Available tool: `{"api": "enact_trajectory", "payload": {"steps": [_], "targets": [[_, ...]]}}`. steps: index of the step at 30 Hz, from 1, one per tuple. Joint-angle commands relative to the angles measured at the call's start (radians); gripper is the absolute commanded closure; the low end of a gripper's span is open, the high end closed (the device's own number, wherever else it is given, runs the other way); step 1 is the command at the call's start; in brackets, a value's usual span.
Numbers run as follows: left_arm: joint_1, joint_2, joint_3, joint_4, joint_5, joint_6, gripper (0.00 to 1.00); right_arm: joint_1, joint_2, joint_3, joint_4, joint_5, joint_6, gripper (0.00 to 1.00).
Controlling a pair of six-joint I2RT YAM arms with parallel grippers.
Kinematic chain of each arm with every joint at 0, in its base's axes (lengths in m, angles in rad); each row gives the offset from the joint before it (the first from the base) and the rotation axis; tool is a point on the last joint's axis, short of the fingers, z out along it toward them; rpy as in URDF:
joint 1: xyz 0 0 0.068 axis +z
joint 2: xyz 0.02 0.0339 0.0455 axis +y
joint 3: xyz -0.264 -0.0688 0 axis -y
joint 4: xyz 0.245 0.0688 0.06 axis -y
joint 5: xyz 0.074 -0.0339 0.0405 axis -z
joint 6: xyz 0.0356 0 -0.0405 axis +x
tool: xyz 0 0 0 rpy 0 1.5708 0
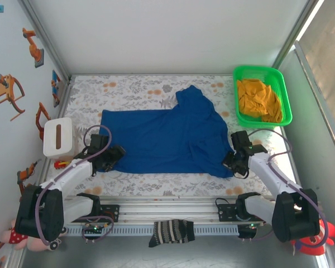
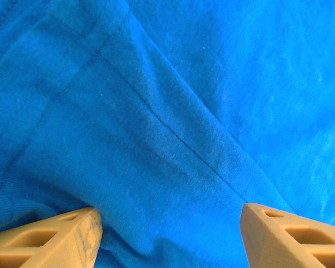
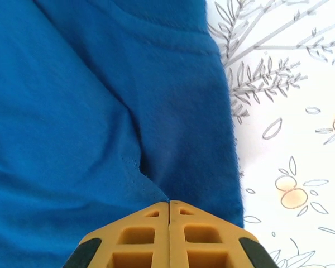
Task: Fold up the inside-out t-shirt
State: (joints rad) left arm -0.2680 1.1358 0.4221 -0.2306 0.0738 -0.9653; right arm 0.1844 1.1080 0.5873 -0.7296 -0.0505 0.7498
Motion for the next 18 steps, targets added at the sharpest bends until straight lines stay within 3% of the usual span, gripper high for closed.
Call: {"api": "enact_trajectory", "payload": {"steps": [1,10,18], "targets": [[0.001,0.051,-0.053,-0.063,-0.056,-0.032,0.34,-0.015,0.024,0.064,-0.015,0.046,-0.028,1.00],[0.003,0.114,-0.046,-0.064,-0.075,-0.022,0.37,-0.090,0.106,0.095,-0.008,0.072,-0.073,1.00],[0.003,0.119,-0.040,-0.061,-0.078,-0.016,0.37,-0.140,0.198,0.115,0.089,0.019,-0.096,1.00]]}}
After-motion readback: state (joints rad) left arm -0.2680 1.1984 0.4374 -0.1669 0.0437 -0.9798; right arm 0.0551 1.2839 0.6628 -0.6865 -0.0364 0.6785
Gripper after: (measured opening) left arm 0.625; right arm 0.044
